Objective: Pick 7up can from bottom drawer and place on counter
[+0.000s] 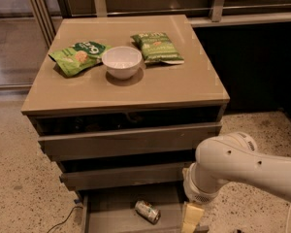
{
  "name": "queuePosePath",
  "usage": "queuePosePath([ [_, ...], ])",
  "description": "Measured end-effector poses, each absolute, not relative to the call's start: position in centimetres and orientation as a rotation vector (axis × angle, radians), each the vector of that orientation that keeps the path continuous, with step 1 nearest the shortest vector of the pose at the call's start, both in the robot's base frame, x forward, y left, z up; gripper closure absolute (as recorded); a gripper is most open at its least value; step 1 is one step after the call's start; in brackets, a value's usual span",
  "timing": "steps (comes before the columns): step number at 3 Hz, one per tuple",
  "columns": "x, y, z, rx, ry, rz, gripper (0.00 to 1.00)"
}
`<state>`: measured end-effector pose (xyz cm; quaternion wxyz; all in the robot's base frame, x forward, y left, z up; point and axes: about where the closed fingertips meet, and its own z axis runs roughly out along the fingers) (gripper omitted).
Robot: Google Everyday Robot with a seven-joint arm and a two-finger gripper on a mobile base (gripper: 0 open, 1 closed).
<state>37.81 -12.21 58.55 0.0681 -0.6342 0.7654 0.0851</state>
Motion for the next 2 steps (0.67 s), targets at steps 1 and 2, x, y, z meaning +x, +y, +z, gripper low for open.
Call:
queuePosePath([
  [1, 37.7, -11.8, 53.7, -1.922, 2.344, 0.354, 0.0],
  [2, 37.2, -11.6, 52.3, -1.928, 2.358, 0.398, 0.0],
])
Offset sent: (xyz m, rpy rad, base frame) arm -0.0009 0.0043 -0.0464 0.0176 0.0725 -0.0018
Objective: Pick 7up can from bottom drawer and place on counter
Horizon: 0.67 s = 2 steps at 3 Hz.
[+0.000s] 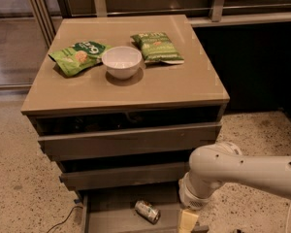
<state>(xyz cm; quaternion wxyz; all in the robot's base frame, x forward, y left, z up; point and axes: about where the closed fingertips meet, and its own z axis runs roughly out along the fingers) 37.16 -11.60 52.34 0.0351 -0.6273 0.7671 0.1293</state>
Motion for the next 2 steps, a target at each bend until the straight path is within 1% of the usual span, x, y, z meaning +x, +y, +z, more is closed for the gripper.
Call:
queuePosePath([
  [1, 37.2, -11.6, 52.3, -1.928, 2.358, 0.398, 0.0],
  [2, 37.4, -10.1, 48.6, -1.928, 2.308, 0.471, 0.0],
])
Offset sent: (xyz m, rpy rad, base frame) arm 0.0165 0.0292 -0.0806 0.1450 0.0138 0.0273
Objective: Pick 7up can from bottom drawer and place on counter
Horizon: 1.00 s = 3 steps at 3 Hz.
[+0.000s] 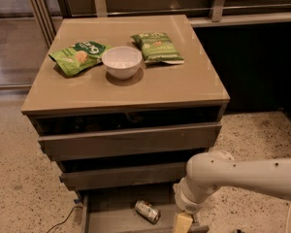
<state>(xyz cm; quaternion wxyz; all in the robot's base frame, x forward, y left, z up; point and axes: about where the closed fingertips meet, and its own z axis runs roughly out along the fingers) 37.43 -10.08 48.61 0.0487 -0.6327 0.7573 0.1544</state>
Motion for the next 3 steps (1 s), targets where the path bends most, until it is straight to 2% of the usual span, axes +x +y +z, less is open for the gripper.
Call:
queuePosePath([
  [3, 39.0, -4.2, 39.3, -1.858, 2.196, 0.477, 0.0],
])
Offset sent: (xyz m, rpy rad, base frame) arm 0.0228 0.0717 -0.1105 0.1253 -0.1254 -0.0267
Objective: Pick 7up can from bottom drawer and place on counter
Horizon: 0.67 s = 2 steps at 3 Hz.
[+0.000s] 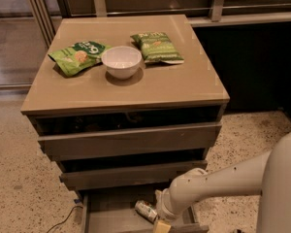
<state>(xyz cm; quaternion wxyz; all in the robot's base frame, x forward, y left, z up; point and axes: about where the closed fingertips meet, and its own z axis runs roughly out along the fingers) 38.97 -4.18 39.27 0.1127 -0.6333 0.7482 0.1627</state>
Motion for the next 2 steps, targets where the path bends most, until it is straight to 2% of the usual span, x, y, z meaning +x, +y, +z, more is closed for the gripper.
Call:
queuePosePath([
  [1, 39.34, -3.17, 38.03, -1.851, 2.192, 0.475, 0.0],
  [2, 39.43, -2.38, 37.1, -1.86, 2.185, 0.487, 0.24],
])
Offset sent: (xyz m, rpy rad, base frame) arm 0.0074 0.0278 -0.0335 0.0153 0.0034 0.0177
